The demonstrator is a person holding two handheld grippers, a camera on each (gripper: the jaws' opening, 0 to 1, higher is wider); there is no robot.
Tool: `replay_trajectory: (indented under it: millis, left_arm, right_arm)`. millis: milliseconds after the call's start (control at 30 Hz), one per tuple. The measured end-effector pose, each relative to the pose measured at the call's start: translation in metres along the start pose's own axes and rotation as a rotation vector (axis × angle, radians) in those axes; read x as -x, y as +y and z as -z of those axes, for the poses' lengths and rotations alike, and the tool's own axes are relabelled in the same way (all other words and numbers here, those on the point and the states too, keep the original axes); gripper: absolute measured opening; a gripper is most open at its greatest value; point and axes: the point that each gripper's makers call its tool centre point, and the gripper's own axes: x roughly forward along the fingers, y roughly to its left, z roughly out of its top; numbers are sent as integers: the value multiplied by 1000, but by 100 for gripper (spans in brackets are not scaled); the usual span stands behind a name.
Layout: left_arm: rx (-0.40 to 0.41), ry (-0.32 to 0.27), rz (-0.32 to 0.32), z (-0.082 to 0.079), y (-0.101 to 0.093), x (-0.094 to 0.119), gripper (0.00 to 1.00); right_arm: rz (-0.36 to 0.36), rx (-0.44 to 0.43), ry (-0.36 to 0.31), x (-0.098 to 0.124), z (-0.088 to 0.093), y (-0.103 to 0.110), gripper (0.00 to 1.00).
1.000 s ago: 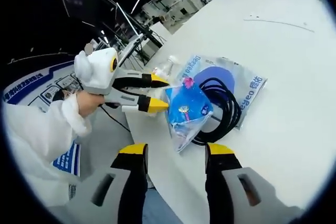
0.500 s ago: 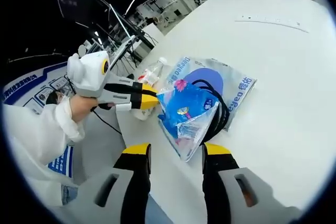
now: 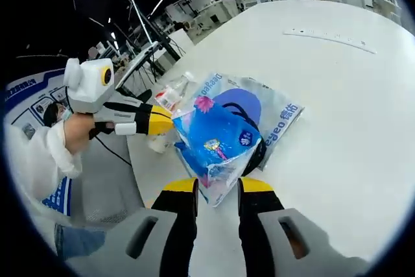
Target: Arrange the tabletop items into an orderly group along one side of the table until the central work area is clear of visible clutter.
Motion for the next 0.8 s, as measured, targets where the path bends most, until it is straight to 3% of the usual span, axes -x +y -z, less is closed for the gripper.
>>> replay_trajectory:
  millis: [167, 533, 700, 800]
  left_arm:
    - [13, -3, -9, -1, -1, 3, 0]
    - [66, -41, 12, -10, -12, 13, 0]
    - [94, -66, 34, -19, -21, 16, 0]
    - [67, -69, 39, -27, -28, 13, 0]
  right_arm:
    - [49, 92, 22, -4, 1, -3, 15]
    - [119, 121, -22, 1, -6, -24, 0]
    - [117, 9, -90, 12, -18, -35, 0]
    - [98, -63, -107, 19, -20, -41, 0]
